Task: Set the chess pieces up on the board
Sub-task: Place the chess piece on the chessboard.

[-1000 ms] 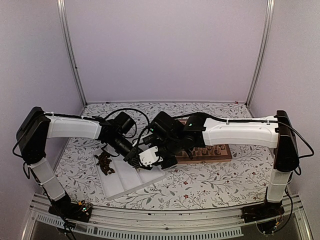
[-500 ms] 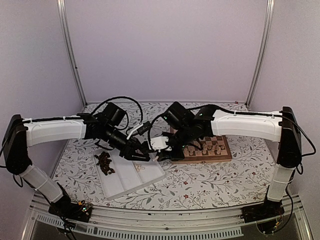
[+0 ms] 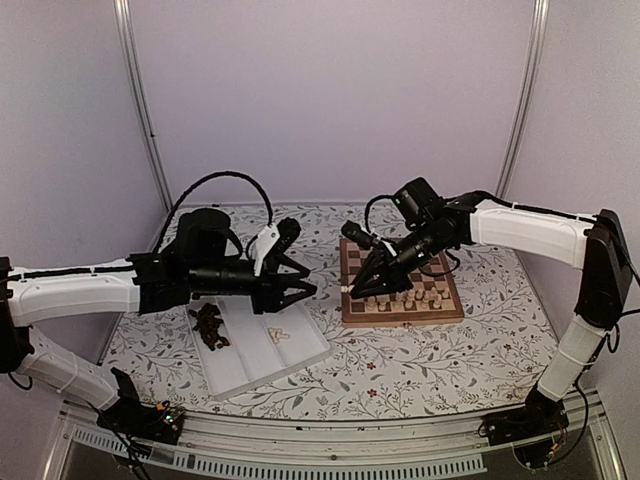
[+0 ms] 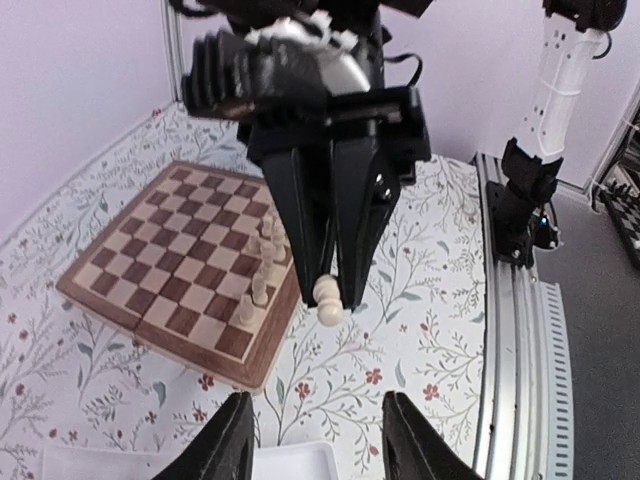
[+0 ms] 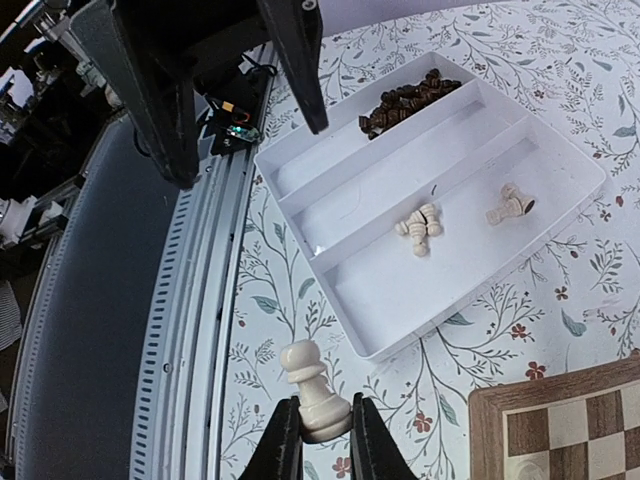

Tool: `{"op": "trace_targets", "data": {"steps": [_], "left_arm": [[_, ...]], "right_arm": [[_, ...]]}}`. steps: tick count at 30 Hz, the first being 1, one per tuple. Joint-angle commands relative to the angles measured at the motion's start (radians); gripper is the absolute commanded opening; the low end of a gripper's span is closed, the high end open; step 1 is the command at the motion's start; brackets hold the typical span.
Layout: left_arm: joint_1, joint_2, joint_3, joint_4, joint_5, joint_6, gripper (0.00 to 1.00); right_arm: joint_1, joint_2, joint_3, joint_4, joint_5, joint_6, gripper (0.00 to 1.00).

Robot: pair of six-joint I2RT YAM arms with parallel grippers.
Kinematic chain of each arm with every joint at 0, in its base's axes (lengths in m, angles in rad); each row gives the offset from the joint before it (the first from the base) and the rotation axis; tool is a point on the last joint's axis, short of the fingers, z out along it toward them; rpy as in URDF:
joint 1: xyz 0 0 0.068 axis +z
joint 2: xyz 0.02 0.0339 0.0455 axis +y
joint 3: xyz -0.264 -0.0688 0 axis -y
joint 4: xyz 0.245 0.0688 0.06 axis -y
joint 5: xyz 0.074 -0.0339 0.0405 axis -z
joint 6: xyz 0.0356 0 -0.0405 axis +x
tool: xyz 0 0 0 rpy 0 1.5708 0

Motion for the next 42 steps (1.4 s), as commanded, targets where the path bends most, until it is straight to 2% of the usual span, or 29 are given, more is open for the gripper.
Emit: {"op": "trace_targets", "data": {"steps": [1, 15, 28, 35, 37, 40, 42], "left_arm": [[-0.049, -0.03, -0.035, 0.263, -0.133, 0.039, 0.46], [-0.1, 0.159, 0.097, 0.257, -0.04, 0.054, 0.41], [-0.102, 0.23, 0.148, 0.234, 0.025, 0.049, 0.21], [-0.102, 0.252, 0.169, 0.21, 0.034, 0.049, 0.04], [-0.101, 0.252, 0.172, 0.204, 0.018, 0.055, 0.03], [-0.093, 0.283, 0.207, 0.141, -0.02, 0.065, 0.02], [-0.09, 0.325, 0.281, 0.04, -0.055, 0.084, 0.02]], "right_arm": [[-0.04, -0.04, -0.008, 0.039, -0.169, 0.083, 0.08], [-0.045, -0.06, -0.017, 0.046, -0.207, 0.094, 0.09], [-0.045, -0.061, -0.022, 0.049, -0.2, 0.092, 0.09], [-0.045, -0.06, -0.023, 0.051, -0.19, 0.09, 0.1], [-0.046, -0.068, -0.026, 0.048, -0.16, 0.086, 0.13], [-0.062, -0.096, -0.057, 0.039, -0.037, 0.057, 0.32], [-0.102, -0.146, -0.123, 0.046, 0.064, 0.012, 0.38]]}}
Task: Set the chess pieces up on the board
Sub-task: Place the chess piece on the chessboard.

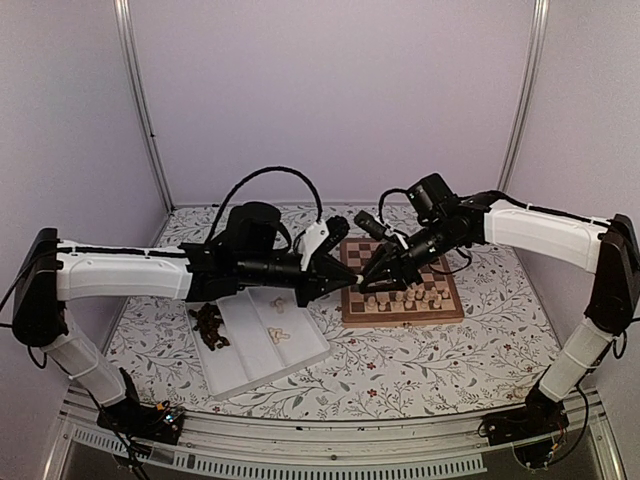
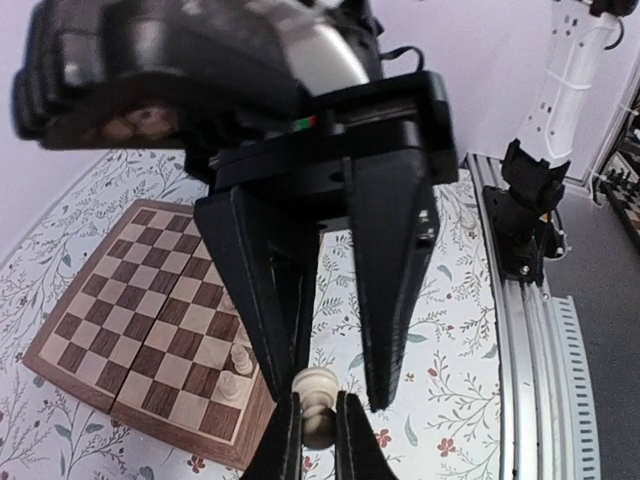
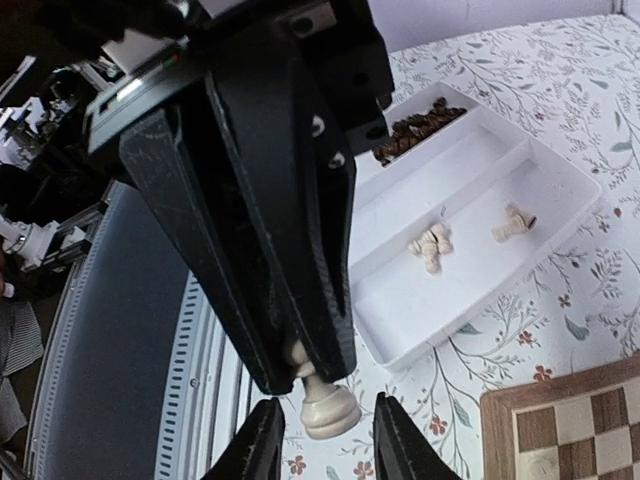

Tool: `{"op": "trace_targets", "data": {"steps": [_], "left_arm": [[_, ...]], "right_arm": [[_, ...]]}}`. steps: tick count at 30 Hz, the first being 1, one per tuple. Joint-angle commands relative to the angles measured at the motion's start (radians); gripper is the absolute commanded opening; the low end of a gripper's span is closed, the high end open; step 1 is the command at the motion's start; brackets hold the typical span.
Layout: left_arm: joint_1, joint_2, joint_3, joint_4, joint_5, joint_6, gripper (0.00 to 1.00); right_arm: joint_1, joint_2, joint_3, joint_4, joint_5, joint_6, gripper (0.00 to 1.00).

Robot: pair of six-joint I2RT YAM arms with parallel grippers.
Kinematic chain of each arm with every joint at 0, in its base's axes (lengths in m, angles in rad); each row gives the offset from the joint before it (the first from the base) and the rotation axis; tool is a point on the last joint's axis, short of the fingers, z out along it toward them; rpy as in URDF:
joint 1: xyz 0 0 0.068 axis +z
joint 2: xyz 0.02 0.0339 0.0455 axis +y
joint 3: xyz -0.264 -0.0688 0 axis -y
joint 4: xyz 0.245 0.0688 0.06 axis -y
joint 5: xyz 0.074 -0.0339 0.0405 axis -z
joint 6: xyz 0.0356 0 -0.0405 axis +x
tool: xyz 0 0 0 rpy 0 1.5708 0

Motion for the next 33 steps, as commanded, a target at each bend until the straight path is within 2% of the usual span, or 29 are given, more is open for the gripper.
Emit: {"op": "trace_targets", "data": {"steps": [1, 5, 9, 14, 20, 33], "left_arm": [[0.0, 0.088, 0.142, -0.183, -0.076, 0.041, 0.02], [0.01, 0.205, 0.285, -0.417, -0.123, 0.068, 0.01], [0.035, 0.311, 0.4, -0.541, -0.152, 0.062, 0.01], [0.056, 0.436, 0.572, -0.679, -0.16, 0.052, 0.02], [0.061, 0.578, 0.775, -0.834, -0.236, 0.049, 0.02], [0.075, 0.71, 0.936, -0.964, -0.254, 0.039, 0.03]], "right_arm": [[-0.086, -0.123, -0.105, 0.025, 0.195, -0.072, 0.39], [-0.253, -0.232, -0.266, 0.122, 0.188, -0.063, 0.42], [-0.332, -0.294, -0.368, 0.196, 0.215, -0.056, 0.42], [-0.337, -0.333, -0.42, 0.246, 0.268, -0.077, 0.43], [-0.337, -0.356, -0.435, 0.256, 0.296, -0.099, 0.43], [-0.338, -0.375, -0.448, 0.258, 0.297, -0.119, 0.44]]}}
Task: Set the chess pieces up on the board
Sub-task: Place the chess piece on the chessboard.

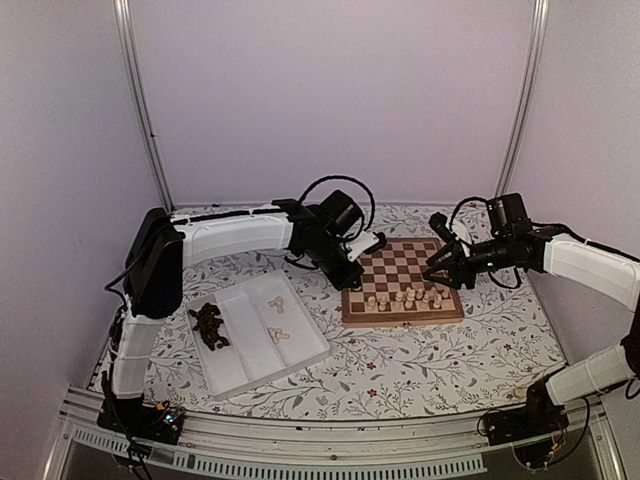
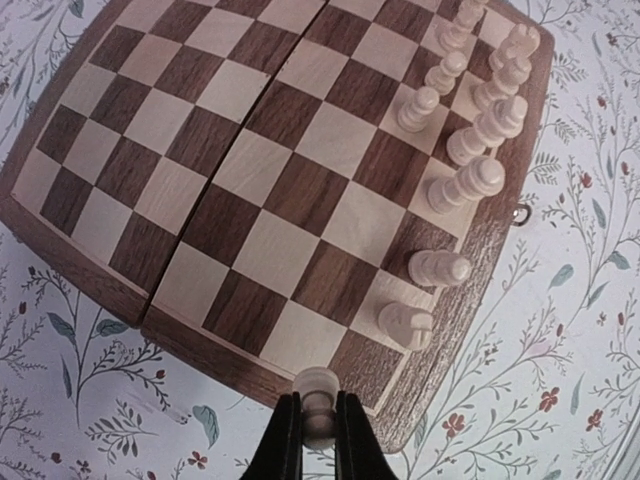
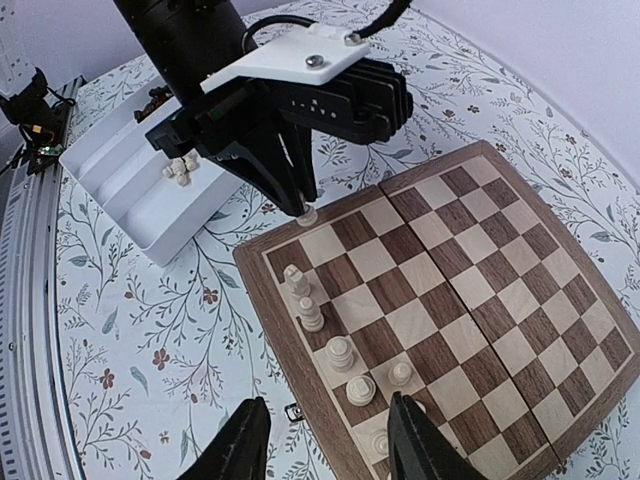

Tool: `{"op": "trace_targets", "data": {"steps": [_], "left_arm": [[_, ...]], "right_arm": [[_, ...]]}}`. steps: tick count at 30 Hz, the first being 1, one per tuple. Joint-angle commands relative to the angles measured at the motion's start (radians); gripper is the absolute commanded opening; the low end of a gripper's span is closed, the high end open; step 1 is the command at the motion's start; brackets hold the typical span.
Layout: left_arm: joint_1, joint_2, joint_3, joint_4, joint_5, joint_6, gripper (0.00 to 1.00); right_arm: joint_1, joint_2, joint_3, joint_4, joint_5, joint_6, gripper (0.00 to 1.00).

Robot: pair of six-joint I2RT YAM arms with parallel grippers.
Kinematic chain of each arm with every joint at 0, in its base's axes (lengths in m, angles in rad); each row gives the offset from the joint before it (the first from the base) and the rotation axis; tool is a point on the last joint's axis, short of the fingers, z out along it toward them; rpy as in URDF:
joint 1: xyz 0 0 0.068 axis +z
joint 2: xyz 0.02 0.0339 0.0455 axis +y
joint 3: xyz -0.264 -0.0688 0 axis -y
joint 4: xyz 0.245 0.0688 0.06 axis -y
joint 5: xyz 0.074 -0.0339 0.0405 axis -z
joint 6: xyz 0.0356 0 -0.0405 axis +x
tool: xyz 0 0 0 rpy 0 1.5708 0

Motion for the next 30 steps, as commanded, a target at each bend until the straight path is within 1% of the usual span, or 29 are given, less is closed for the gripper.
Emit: {"op": "trace_targets", "data": {"steps": [1, 7, 22, 24, 27, 30], "left_arm": [[0.01, 0.043, 0.053, -0.066, 0.004, -0.006, 0.03], [0.008, 0.084, 0.089, -0.079, -0.021, -0.017, 0.04], [0.006, 0.15, 0.122, -0.076, -0.009, -0.019, 0.06], [0.005, 0.155, 0.127, -0.074, -0.01, -0.022, 0.08], [0.002, 0.161, 0.131, -0.074, -0.017, -0.021, 0.15], [0.0, 0.163, 0.13, -0.074, -0.03, -0.021, 0.24]], "right_arm": [[0.001, -0.021, -0.009, 0.011, 0.007, -0.016, 0.44], [0.002, -0.021, -0.013, 0.012, 0.003, -0.023, 0.44], [0.001, -0.003, -0.013, 0.003, -0.008, -0.027, 0.45], [0.001, 0.001, -0.013, 0.001, -0.008, -0.029, 0.45], [0.002, 0.008, -0.01, -0.002, -0.01, -0.03, 0.45], [0.001, 0.01, -0.009, -0.004, -0.011, -0.032, 0.46]]}}
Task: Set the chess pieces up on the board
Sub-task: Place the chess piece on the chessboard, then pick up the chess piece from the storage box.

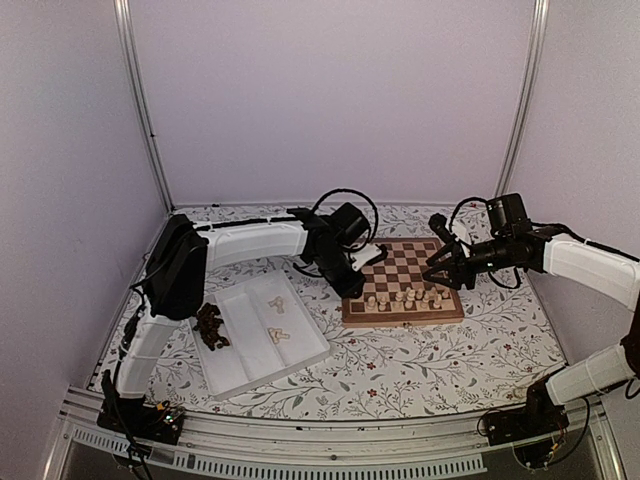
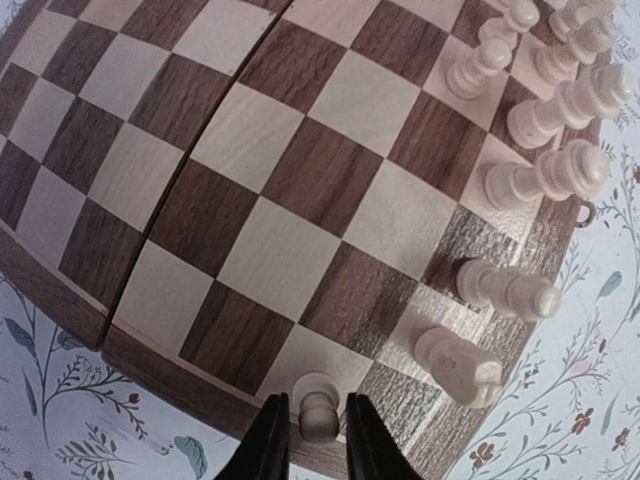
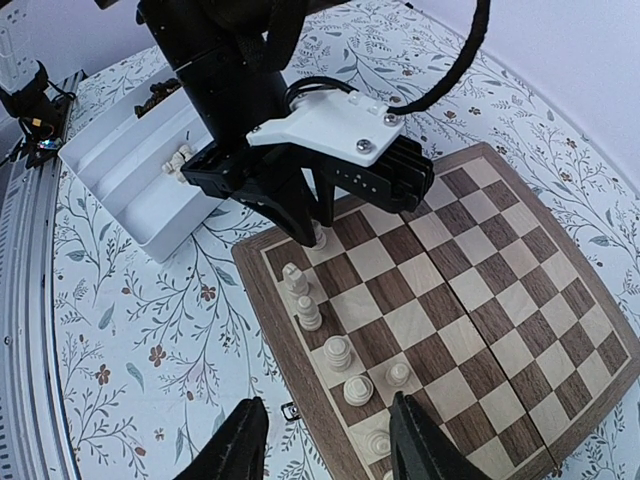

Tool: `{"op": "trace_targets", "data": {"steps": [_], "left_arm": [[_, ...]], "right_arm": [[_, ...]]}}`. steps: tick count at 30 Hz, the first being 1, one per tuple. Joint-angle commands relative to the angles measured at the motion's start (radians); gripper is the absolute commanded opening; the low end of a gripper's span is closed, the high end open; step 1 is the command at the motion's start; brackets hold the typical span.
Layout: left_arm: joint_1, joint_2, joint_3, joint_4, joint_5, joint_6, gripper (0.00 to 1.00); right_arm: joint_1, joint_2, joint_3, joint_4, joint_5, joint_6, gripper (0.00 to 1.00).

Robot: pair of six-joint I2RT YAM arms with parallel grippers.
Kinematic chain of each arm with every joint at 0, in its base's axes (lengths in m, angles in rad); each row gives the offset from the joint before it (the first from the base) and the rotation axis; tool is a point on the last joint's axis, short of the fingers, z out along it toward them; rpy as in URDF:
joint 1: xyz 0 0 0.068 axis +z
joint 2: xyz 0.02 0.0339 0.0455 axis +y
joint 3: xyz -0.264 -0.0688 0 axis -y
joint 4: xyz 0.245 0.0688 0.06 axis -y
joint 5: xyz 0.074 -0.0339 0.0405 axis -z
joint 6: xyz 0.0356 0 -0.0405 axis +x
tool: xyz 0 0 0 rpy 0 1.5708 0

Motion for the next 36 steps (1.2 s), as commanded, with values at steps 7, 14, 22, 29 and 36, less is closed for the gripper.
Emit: {"op": "trace_targets", "data": {"steps": [7, 14, 22, 29, 36], "left_arm": [[-0.009, 0.003, 0.022, -0.002, -0.031, 0.001, 0.36], [-0.025, -0.224, -0.137, -0.059, -0.062, 0.013, 0.43], [0.004, -0.527, -0.507, -0.04, -0.114, 0.016, 0.45], [0.111, -0.512, -0.64, -0.052, -0.171, -0.075, 0.42], [0.173, -0.41, -0.589, -0.025, -0.194, -0.136, 0.34]], "right_arm": [[0.001, 0.014, -0.008, -0.006, -0.016, -0.011, 0.46], [0.001, 0.009, -0.009, -0.013, -0.024, -0.014, 0.47], [0.002, 0.014, -0.003, -0.02, -0.028, -0.021, 0.47], [0.001, 0.019, -0.002, -0.024, -0.034, -0.026, 0.47], [0.002, 0.001, -0.008, -0.026, -0.036, -0.027, 0.47]]}}
